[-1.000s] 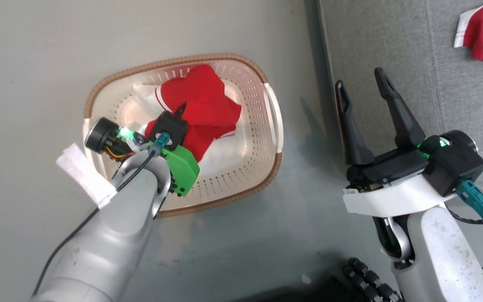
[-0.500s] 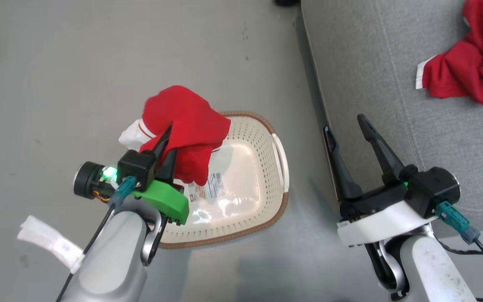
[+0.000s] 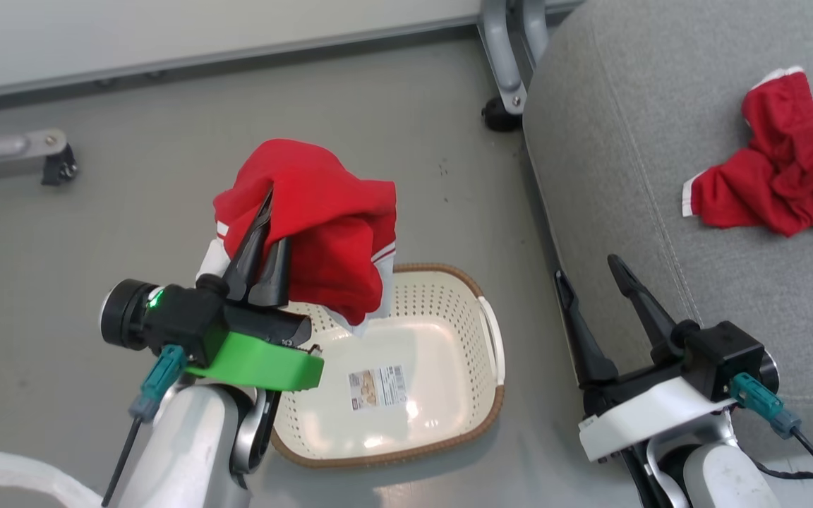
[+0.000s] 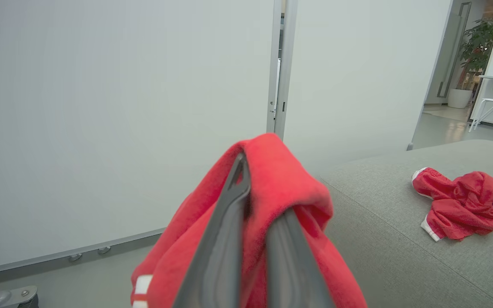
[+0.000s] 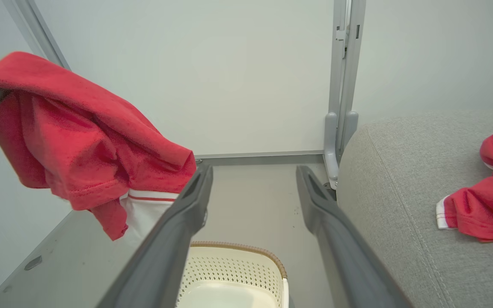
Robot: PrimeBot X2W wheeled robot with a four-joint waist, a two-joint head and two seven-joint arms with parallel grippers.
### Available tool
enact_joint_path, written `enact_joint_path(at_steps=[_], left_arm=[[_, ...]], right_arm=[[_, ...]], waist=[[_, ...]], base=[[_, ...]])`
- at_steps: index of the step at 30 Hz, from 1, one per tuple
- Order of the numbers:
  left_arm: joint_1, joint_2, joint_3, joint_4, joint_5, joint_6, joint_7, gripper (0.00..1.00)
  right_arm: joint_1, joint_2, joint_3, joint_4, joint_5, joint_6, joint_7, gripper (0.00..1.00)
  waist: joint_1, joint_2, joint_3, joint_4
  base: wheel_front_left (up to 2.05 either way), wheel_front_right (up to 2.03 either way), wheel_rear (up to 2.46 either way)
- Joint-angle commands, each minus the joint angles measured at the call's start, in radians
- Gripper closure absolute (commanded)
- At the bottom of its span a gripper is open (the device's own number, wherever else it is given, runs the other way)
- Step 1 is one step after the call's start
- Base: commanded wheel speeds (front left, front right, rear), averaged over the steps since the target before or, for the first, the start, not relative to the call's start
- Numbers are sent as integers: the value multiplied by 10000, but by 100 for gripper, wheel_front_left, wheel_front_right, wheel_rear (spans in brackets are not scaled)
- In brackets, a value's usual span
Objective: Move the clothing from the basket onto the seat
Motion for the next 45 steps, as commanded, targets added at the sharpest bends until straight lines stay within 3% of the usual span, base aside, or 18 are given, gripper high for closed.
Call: enact_joint_path(at_steps=[1,16,34,39,45], left_arm=[[242,-68,89,-243,94,-27,-7,100],[1747,-249,2,-1307,183,156,-8,100],[1954,-284,-129,-1516,66,184,-8,100],[1866,-230,-121,-1528,122,167,-8,100],[1736,-215,-141,-1614,172,134,-8,100]], right_arm=[[211,-29,-16,-56,41,-5,67,0],[1306,-29,67,-402,249,-3,580,0],[1507,-29,151,-562,319,-3,765,0],[1159,-26,620,-665,635,-3,847,0],[298,-28,1983,-679,1065,-3,1037,0]], waist=[[1,0,-705,354],[1,0,-1908,433],[1,0,-2111,465],[1,0,-2038,478],[1,0,-1887,535]], base=[[0,0,0],[0,0,0],[0,0,0],[0,0,0],[0,0,0]])
